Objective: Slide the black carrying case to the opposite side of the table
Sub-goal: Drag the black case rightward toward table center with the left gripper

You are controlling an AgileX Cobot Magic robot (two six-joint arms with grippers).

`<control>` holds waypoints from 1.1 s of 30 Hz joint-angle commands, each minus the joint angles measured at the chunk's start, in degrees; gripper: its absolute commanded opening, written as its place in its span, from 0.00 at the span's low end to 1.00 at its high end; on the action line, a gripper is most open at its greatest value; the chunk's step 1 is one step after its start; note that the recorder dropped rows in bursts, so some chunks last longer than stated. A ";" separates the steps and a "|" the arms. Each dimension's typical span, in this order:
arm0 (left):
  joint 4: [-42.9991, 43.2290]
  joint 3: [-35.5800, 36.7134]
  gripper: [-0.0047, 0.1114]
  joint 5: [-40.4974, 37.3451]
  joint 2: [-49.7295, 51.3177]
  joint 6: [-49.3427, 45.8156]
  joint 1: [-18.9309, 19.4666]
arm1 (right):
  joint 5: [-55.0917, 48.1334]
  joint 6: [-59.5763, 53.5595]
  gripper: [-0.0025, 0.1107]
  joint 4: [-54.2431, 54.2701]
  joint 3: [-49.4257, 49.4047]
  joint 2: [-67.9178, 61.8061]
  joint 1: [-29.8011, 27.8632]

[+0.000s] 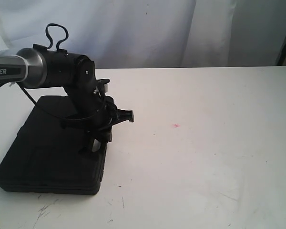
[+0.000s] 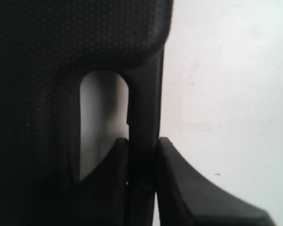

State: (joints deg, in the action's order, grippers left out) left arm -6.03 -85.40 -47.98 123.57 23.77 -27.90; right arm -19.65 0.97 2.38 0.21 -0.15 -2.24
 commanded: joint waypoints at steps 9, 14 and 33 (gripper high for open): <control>-6.94 -0.28 0.04 6.03 -0.17 2.32 -6.07 | 0.33 -0.13 0.02 -0.03 -0.21 0.15 -0.17; -7.47 -0.28 0.04 8.96 -0.17 3.36 -8.10 | 0.33 -0.13 0.02 -0.03 -0.21 0.15 -0.17; -9.54 -15.20 0.04 5.65 7.58 7.43 -11.78 | 0.33 -0.13 0.02 -0.03 -0.21 0.15 -0.17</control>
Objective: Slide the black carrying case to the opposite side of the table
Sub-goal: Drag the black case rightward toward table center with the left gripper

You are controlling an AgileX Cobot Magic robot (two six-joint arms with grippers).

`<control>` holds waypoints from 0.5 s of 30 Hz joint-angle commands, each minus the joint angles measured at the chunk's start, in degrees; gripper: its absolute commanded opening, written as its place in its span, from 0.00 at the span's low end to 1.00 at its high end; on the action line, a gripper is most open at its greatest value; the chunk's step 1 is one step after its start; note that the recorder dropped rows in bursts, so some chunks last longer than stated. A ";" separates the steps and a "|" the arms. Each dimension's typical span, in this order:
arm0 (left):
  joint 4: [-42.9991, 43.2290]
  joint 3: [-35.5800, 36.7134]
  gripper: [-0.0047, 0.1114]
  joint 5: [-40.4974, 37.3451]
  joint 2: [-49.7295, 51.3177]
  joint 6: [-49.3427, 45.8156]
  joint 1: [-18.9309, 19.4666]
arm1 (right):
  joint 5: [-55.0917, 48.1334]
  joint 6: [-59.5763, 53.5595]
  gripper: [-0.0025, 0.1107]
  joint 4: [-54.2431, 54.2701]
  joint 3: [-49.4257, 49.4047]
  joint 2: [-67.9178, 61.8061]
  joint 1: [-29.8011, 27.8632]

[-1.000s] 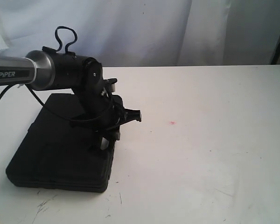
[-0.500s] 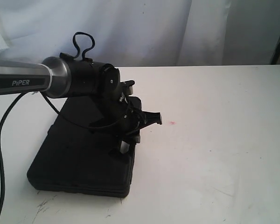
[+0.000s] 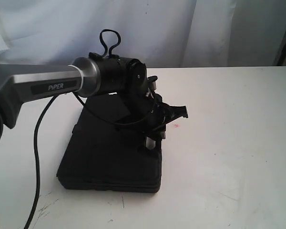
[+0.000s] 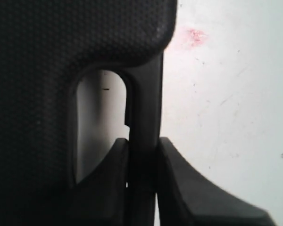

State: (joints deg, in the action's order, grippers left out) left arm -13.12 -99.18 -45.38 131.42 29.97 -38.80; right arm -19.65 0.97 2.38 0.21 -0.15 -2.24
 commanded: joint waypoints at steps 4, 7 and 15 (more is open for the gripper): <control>-2.86 -1.42 0.04 5.84 -0.24 1.68 -2.61 | 0.33 -0.13 0.02 -0.03 -0.21 0.15 -0.17; -3.03 -1.42 0.04 8.15 -0.24 1.77 -3.45 | 0.33 -0.13 0.02 -0.03 -0.21 0.15 -0.17; -3.30 -1.42 0.04 12.46 -0.24 4.46 -3.45 | 0.33 -0.13 0.02 -0.03 -0.21 0.15 -0.17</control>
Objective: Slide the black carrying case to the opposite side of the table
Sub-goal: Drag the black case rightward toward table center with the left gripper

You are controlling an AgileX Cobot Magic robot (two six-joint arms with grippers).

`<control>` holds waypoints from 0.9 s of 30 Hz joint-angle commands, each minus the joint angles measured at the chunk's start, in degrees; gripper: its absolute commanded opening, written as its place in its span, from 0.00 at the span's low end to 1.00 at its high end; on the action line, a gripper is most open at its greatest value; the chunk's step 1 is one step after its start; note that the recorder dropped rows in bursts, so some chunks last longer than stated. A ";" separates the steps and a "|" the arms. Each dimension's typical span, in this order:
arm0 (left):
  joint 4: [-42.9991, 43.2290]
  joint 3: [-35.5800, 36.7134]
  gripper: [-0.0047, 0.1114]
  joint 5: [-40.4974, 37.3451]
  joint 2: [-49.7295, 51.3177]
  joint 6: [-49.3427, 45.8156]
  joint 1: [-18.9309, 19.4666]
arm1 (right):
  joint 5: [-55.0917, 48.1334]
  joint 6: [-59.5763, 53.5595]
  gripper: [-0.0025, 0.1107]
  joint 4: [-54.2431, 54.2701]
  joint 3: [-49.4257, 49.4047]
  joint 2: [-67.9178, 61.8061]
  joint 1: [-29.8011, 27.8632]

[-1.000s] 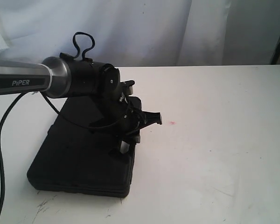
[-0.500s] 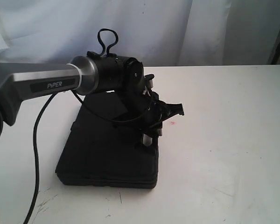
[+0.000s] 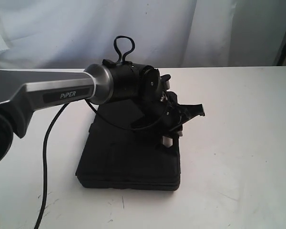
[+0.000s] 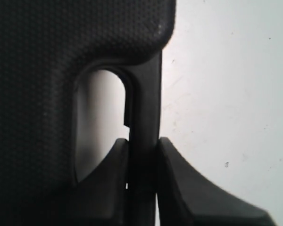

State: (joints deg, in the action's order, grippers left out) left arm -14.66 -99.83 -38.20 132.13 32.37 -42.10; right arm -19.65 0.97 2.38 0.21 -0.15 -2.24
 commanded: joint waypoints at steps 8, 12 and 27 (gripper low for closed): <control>-4.50 -0.77 0.04 7.54 -0.73 0.34 -0.15 | 0.33 -0.13 0.02 -0.03 -0.21 0.15 -0.17; -4.50 -1.24 0.04 7.57 0.04 0.03 -0.15 | 0.33 -0.13 0.02 -0.03 -0.21 0.15 -0.17; -6.21 -6.47 0.04 5.14 2.58 -2.71 -0.51 | 0.33 -0.13 0.02 -0.03 -0.21 0.15 -0.17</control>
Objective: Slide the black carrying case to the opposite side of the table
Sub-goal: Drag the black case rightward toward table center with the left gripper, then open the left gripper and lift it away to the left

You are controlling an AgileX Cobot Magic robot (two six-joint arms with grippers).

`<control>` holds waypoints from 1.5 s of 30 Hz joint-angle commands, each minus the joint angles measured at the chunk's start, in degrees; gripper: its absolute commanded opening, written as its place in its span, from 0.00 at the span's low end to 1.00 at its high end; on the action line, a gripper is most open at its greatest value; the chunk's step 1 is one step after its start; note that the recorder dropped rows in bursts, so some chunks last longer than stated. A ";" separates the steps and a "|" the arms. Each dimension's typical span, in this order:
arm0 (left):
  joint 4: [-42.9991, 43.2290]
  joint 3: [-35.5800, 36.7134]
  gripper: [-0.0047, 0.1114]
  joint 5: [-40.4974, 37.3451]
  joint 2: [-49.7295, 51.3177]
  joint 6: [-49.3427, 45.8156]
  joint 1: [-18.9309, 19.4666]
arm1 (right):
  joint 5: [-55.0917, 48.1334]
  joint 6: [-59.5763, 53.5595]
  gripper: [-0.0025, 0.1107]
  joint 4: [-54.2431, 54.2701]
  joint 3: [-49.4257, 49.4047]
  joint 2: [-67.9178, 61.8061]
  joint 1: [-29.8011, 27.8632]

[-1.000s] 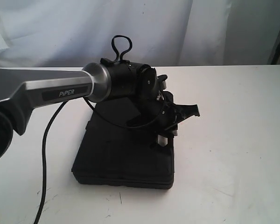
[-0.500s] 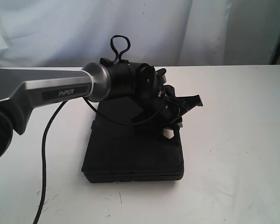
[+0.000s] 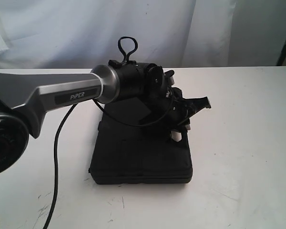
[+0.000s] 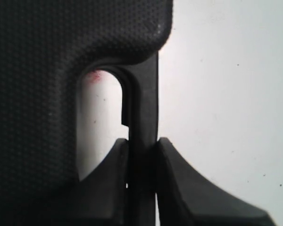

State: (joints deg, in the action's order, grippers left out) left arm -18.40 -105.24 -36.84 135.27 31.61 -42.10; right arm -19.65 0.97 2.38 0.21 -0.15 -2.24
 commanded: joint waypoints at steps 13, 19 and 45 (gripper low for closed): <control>-2.48 -1.06 0.27 3.26 0.15 -2.09 -0.77 | 0.33 -0.13 0.02 -0.03 -0.21 0.15 -0.17; -2.48 -1.06 0.46 1.91 0.15 -3.47 -0.77 | 0.33 -0.13 0.02 -0.03 -0.21 0.15 -0.17; 25.73 6.85 0.04 -6.28 -16.20 -1.56 0.53 | 0.33 -0.13 0.02 -0.03 -0.21 0.15 -0.17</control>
State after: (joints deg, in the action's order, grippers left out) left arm 4.24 -101.69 -43.51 121.79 28.90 -42.31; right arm -19.65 0.97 2.38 0.21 -0.15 -2.24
